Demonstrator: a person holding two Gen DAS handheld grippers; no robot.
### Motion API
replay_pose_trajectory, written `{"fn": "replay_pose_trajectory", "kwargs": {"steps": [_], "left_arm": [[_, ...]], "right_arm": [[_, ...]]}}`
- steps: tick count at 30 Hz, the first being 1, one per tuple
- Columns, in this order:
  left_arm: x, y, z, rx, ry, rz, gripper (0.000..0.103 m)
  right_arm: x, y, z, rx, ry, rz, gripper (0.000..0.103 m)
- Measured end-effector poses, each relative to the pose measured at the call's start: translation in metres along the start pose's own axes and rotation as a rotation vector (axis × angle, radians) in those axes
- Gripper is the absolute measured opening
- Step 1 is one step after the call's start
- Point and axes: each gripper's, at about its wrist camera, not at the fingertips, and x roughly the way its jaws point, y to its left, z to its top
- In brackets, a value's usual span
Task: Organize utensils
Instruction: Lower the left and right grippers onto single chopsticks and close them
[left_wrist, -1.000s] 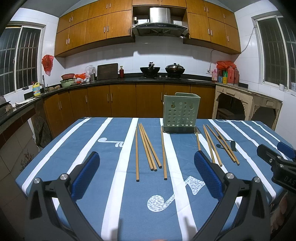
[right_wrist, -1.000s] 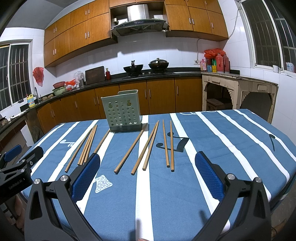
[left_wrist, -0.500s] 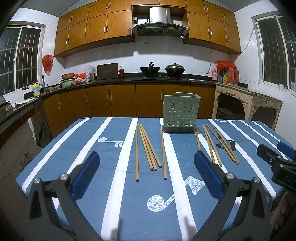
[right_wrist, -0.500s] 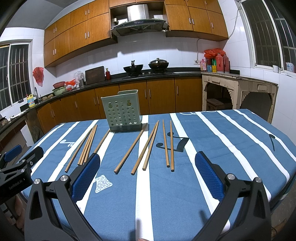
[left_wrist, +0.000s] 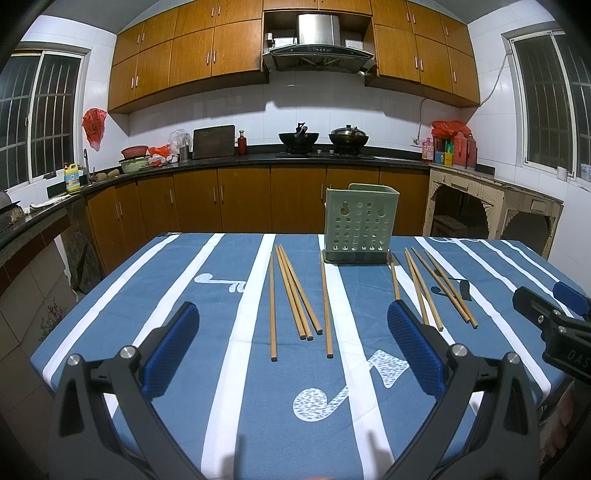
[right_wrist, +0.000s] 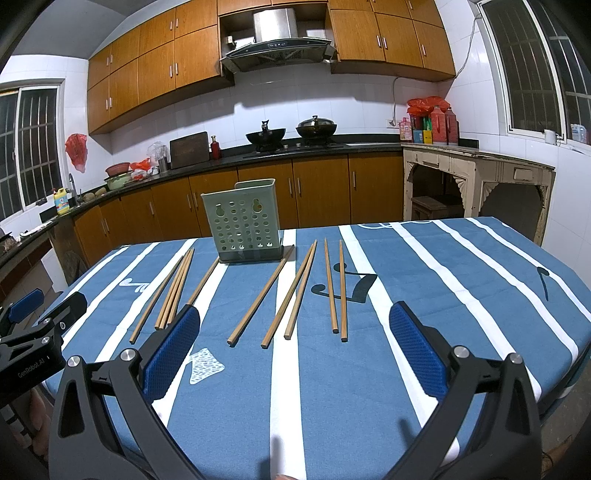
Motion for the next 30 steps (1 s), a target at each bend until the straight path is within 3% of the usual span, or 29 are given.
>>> {"fn": "replay_pose_trajectory", "kwargs": {"steps": [10,21,24,25,30], "left_arm": [[0.016,0.0,0.001,-0.007,0.052,0.047,0.099],[0.086,0.032,-0.003,-0.048,0.264,0.07,0.099],[0.105,0.04,0.001,-0.045,0.3,0.075,0.099],[0.111,0.042,0.003,-0.046,0.308,0.075,0.097],[0.142,0.051,0.009,-0.047,0.361,0.055,0.073]], "right_arm": [[0.014,-0.007,-0.002,0.031,0.061,-0.008,0.101],[0.095,-0.051,-0.004,0.164,0.315,-0.123,0.101],[0.111,-0.058,-0.001,0.176,0.356,-0.136,0.084],[0.119,-0.061,0.001,0.186,0.374,-0.131,0.073],[0.15,-0.071,0.009,0.211,0.422,-0.143,0.045]]}}
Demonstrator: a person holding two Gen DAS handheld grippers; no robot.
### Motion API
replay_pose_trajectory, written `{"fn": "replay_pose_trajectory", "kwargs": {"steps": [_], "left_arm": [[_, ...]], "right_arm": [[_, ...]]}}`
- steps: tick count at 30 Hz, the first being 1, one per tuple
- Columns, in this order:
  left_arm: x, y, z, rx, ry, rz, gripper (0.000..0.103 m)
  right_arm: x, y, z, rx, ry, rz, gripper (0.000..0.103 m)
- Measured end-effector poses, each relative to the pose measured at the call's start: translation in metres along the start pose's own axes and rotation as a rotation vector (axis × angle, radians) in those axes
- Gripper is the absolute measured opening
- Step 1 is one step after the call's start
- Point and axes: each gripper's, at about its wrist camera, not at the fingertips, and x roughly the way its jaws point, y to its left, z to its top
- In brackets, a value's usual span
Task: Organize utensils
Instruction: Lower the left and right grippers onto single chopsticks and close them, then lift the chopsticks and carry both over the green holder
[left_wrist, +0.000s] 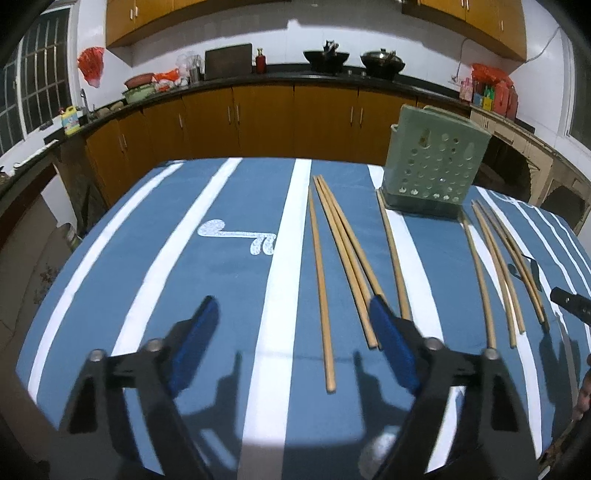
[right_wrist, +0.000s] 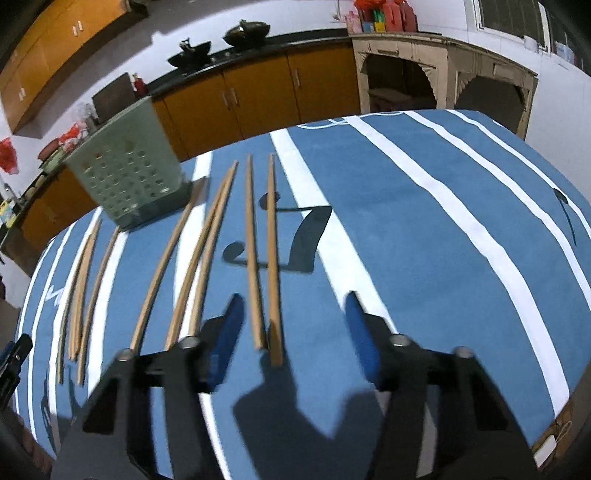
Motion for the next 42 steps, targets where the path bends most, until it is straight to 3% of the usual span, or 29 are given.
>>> {"fn": "replay_pose_trajectory", "kwargs": {"steps": [5,7,12,18,21,28,42], "left_arm": [[0.03,-0.001,0.006,0.011,0.082,-0.016,0.051],[0.039,-0.002,0.006,0.009,0.113,-0.031,0.046],[0.051,-0.006,0.004,0.016,0.148,-0.047,0.034],[0.059,-0.011,0.004,0.023,0.17,-0.051,0.022],[0.065,-0.012,0.009,0.036,0.17,-0.037,0.01],[0.083,-0.002,0.028,0.007,0.168,-0.038,0.009],[0.064,-0.003,0.008,0.032,0.138,-0.04,0.008]], "right_arm": [[0.021,0.007,0.01,-0.023,0.05,0.008,0.032],[0.026,0.011,0.011,-0.034,0.064,0.017,0.03],[0.03,0.009,0.008,-0.065,0.054,-0.013,0.011],[0.034,0.002,0.013,-0.055,0.042,-0.024,0.008],[0.039,-0.001,0.02,-0.04,0.041,-0.029,0.008],[0.045,-0.007,0.028,-0.021,0.037,-0.024,0.008],[0.028,-0.007,0.007,-0.05,0.018,-0.018,0.008]]}}
